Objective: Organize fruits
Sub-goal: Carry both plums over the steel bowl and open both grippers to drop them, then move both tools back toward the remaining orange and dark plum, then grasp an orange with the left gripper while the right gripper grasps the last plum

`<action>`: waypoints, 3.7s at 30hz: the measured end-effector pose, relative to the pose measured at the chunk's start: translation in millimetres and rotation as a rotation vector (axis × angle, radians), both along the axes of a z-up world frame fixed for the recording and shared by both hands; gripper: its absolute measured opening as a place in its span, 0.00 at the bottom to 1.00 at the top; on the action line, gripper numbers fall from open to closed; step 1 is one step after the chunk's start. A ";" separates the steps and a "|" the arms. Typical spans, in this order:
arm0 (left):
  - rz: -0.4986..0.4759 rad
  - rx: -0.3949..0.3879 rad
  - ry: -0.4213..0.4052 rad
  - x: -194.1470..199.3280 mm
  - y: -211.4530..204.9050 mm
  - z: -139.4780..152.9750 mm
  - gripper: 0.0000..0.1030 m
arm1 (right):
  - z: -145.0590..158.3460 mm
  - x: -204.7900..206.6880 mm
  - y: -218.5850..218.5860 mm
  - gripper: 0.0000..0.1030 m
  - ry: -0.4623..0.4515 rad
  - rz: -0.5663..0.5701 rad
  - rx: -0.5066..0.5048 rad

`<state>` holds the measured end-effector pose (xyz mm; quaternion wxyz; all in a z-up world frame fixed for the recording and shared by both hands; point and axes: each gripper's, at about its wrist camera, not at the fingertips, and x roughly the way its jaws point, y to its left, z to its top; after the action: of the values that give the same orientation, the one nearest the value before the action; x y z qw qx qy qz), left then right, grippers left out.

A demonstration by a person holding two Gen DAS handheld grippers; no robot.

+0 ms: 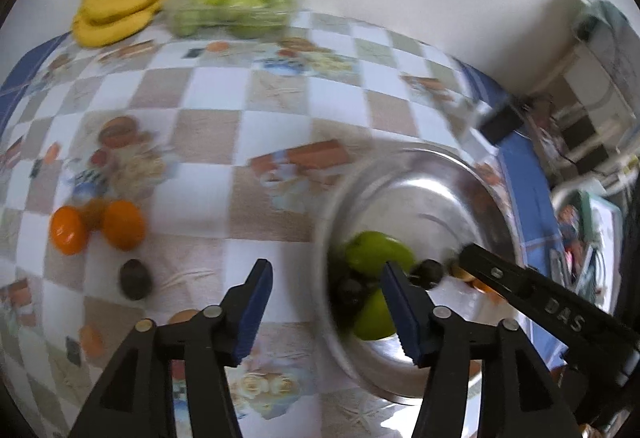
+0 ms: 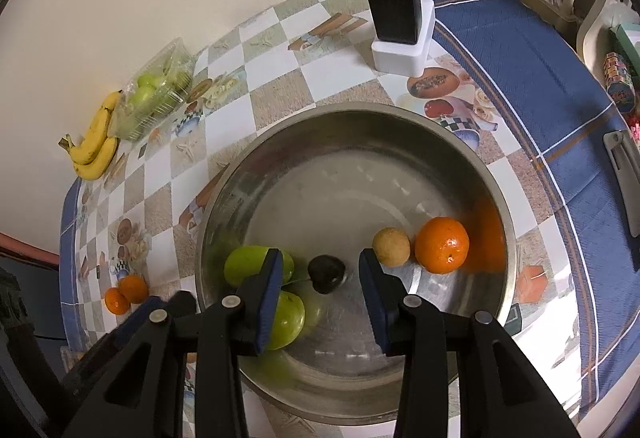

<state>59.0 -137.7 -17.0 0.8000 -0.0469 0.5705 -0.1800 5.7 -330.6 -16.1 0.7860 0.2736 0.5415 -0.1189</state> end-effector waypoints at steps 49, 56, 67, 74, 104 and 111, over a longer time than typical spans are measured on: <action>0.325 0.176 0.047 19.1 85.4 -18.5 1.00 | -11.5 10.7 26.9 1.00 0.050 0.118 -0.127; 0.280 0.211 0.004 22.5 90.4 -11.1 1.00 | -4.4 11.3 33.8 1.00 0.007 0.131 -0.138; 0.376 0.180 -0.029 34.4 144.1 3.8 1.00 | 1.5 22.2 63.5 1.00 -0.039 0.197 -0.122; 0.454 0.161 -0.036 39.1 182.7 7.1 1.00 | 0.8 31.1 109.4 1.00 -0.064 0.305 -0.131; 0.445 0.083 0.070 55.2 216.7 -41.0 1.00 | -51.0 58.9 231.4 1.00 -0.022 0.567 -0.101; 0.451 0.053 0.093 57.6 216.6 -39.8 0.96 | -50.3 60.3 241.1 0.92 -0.037 0.593 -0.109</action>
<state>116.6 78.9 -56.9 0.7937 -0.1606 0.5864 0.0205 66.0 -89.5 -66.4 0.8097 0.0633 0.5761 0.0918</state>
